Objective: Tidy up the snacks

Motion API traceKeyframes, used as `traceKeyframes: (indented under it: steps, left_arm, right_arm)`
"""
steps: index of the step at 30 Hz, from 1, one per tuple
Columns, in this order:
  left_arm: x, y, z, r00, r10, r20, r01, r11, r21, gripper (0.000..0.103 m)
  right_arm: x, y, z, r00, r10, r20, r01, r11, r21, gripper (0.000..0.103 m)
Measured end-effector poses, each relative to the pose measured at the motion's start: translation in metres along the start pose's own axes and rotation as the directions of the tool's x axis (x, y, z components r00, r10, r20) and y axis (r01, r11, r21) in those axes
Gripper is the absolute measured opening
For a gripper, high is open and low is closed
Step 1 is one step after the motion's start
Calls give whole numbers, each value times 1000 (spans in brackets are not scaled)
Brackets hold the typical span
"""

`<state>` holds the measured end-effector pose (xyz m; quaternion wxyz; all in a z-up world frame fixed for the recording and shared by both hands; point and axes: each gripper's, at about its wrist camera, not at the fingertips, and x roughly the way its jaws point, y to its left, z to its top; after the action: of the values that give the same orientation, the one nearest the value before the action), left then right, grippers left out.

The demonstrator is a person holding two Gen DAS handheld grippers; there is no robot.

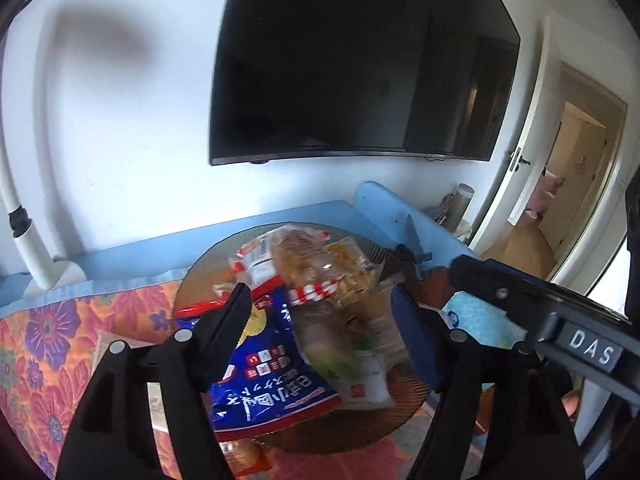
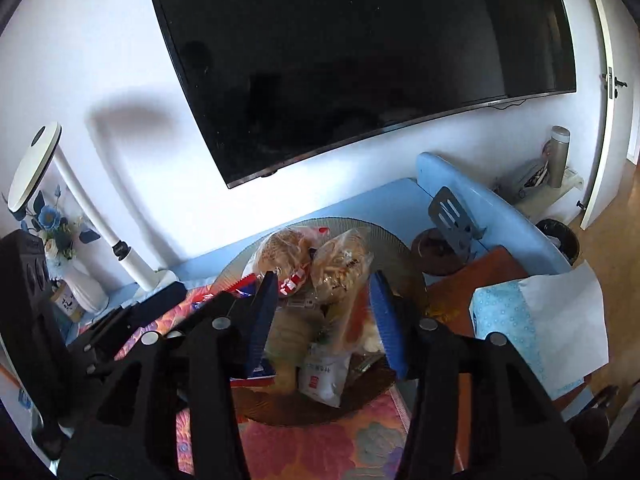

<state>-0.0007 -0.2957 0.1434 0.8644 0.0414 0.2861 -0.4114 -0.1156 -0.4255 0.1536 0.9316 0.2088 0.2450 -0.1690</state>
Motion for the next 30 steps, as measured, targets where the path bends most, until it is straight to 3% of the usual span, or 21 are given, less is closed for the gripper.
traceKeyframes:
  steps: [5, 11, 14, 18, 20, 22, 25, 28, 30]
  left_arm:
    - [-34, 23, -1, 999, 27, 47, -25, 999, -40, 71]
    - [-94, 56, -7, 989, 93, 112, -85, 994, -74, 72]
    - [-124, 85, -17, 987, 110, 114, -98, 990, -104, 72]
    - [-153, 132, -39, 980, 177, 88, -160, 971, -179, 72]
    - [-165, 157, -53, 967, 243, 73, -222, 948, -227, 72]
    - [-172, 176, -67, 928, 370, 39, -351, 905, -242, 72]
    - [-173, 191, -82, 902, 431, 28, -417, 886, -202, 72]
    - [-156, 215, -98, 889, 458, -28, -454, 870, -194, 72]
    - [-135, 233, -110, 891, 444, -97, -454, 866, -207, 72]
  right_arm:
    - [-12, 4, -10, 999, 37, -15, -37, 999, 10, 50]
    - [-31, 42, -26, 995, 93, -31, -94, 994, -59, 57]
    - [-41, 71, -39, 991, 133, -31, -136, 983, -126, 68]
    - [-38, 105, -59, 972, 218, -90, -230, 959, -167, 69]
    - [-33, 117, -72, 964, 240, -118, -258, 949, -179, 74]
    - [-25, 124, -92, 959, 243, -143, -269, 941, -205, 76]
    - [-7, 123, -117, 948, 257, -190, -292, 939, -184, 78]
    - [12, 119, -138, 948, 244, -205, -281, 943, -177, 79]
    - [26, 118, -147, 946, 232, -228, -272, 948, -167, 82]
